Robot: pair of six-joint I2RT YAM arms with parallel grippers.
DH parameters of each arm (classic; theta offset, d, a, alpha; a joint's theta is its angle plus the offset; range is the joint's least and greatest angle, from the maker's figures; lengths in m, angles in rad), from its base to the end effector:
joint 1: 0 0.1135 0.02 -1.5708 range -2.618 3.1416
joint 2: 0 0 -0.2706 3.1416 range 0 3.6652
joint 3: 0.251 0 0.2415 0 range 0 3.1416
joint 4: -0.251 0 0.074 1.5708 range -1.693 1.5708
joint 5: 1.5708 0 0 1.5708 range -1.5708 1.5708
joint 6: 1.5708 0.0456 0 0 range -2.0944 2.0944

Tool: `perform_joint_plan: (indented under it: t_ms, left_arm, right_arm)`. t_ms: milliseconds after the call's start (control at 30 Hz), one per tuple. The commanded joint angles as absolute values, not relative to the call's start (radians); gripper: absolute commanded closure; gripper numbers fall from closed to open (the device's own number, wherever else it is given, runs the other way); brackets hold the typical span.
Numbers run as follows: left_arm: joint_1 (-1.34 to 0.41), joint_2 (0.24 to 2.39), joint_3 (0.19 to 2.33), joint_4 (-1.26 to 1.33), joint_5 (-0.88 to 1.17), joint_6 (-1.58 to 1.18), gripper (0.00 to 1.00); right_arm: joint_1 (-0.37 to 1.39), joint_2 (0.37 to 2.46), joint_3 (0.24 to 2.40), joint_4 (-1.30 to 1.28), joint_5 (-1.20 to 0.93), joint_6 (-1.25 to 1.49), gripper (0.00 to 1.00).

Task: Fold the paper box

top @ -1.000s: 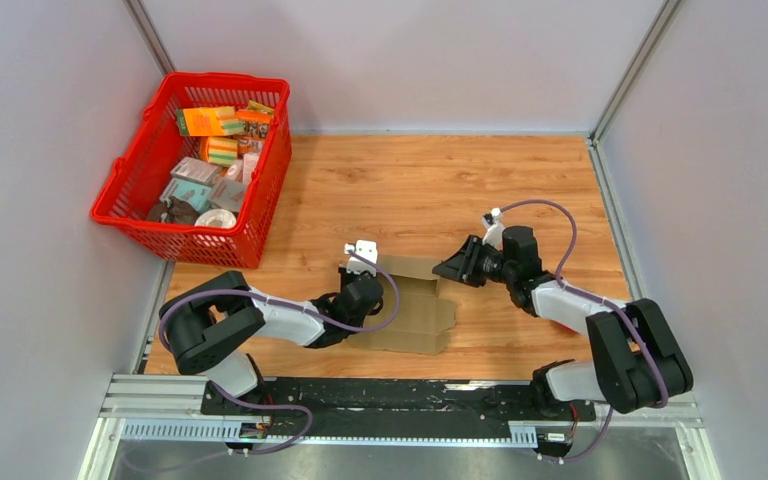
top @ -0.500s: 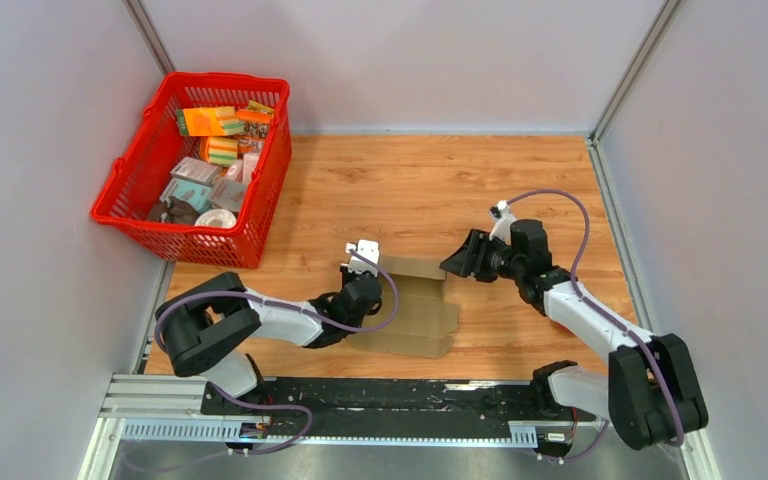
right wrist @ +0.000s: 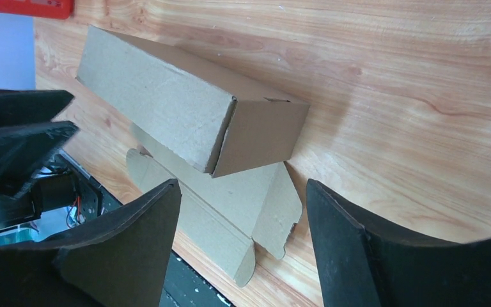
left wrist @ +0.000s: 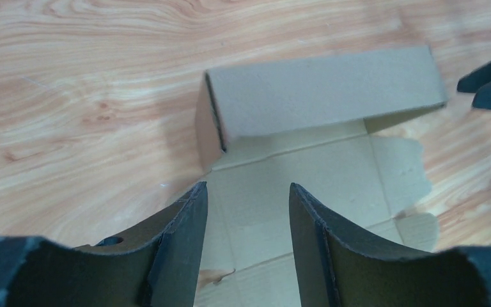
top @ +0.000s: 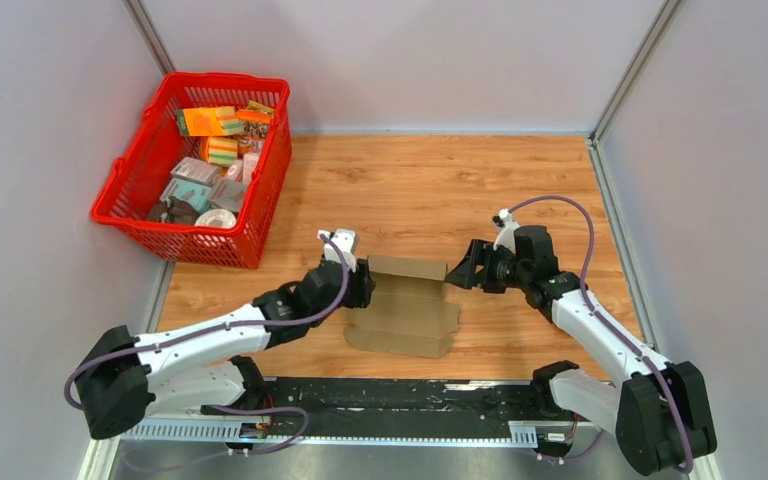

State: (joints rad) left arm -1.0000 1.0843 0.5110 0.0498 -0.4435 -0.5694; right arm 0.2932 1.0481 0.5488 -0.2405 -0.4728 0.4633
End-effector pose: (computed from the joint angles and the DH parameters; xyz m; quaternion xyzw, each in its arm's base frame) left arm 0.1366 -0.1765 0.2186 0.0731 0.8488 -0.2099 0.4798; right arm 0.1890 0.0787 0.2114 -0.0186 0.8943 0.3440 0.2856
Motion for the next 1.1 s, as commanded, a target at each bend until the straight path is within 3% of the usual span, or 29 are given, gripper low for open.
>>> perform_joint_plan:
  t_ms: [0,300,400,667,1033,1067]
  left_arm:
    - [-0.853,1.011,0.658,-0.279,-0.217,-0.660,0.43]
    - [-0.632,1.103,0.749,-0.224,-0.002,-0.660,0.46]
    - [-0.603,1.182,0.749,-0.152,0.128,-0.658,0.50]
    - [-0.592,1.247,0.730,-0.031,0.201,-0.670,0.45]
    - [-0.592,1.289,0.690,-0.040,0.160,-0.669,0.62]
    - [-0.592,1.290,0.687,-0.041,0.155,-0.670,0.63]
  right_arm:
    - [0.293,1.090,0.586,-0.180,-0.523,0.480,0.28]
    - [0.293,1.178,0.597,-0.069,-0.580,0.532,0.35]
    - [0.293,1.181,0.585,-0.039,-0.577,0.540,0.36]
    - [0.293,1.226,0.568,0.038,-0.597,0.569,0.41]
    - [0.285,1.259,0.535,0.077,-0.594,0.561,0.52]
    - [0.282,1.264,0.532,0.084,-0.594,0.560,0.57]
